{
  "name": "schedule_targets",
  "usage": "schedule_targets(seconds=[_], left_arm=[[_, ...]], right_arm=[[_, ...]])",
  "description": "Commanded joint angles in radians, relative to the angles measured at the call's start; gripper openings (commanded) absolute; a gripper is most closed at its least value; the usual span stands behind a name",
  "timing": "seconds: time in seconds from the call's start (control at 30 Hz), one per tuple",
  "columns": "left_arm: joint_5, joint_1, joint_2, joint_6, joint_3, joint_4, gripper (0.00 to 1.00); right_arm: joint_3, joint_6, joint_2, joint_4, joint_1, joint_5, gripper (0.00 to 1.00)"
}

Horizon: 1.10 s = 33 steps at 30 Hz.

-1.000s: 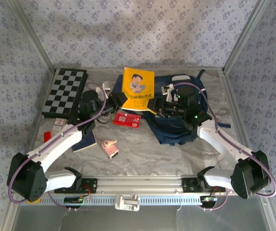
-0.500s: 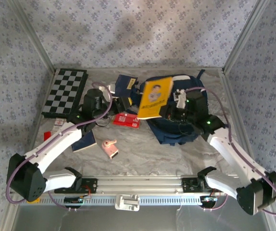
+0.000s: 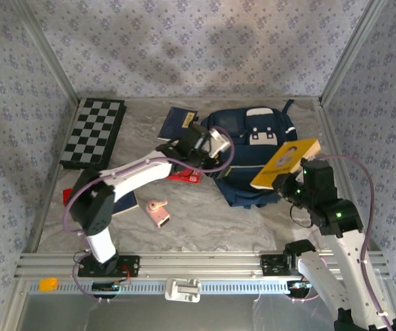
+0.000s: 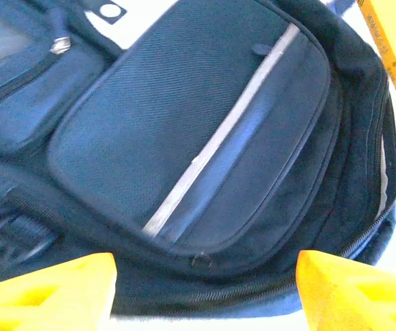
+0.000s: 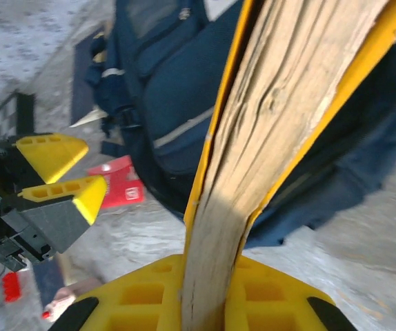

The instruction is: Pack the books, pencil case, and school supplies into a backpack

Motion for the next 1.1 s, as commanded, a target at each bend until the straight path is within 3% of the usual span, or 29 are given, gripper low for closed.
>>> schedule_targets(seconds=[0.0, 0.33, 0.53, 0.63, 0.9, 0.93, 1.07], left_arm=[[-0.063, -0.061, 0.094, 0.219, 0.097, -0.045, 0.72], [-0.135, -0.141, 0.406, 0.367, 0.426, -0.218, 0.85], [-0.226, -0.139, 0.531, 0.355, 0.569, -0.263, 0.80], [-0.226, -0.139, 0.560, 0.355, 0.616, -0.286, 0.64], [-0.236, -0.130, 0.478, 0.315, 0.640, -0.313, 0.05], [-0.252, -0.126, 0.461, 0.303, 0.642, -0.311, 0.00], [-0.293, -0.102, 0.361, 0.242, 0.649, -0.301, 0.00]], right_arm=[[0.051, -0.041, -0.021, -0.080, -0.025, 0.076, 0.00], [0.049, -0.062, -0.040, -0.126, -0.090, 0.039, 0.00], [0.031, -0.061, -0.046, -0.114, -0.102, 0.004, 0.00], [0.029, -0.066, -0.050, -0.112, -0.105, -0.003, 0.00], [0.056, -0.083, -0.054, -0.136, -0.108, -0.006, 0.00], [0.064, -0.085, -0.054, -0.142, -0.108, -0.008, 0.00], [0.106, -0.096, -0.056, -0.176, -0.108, -0.032, 0.00]])
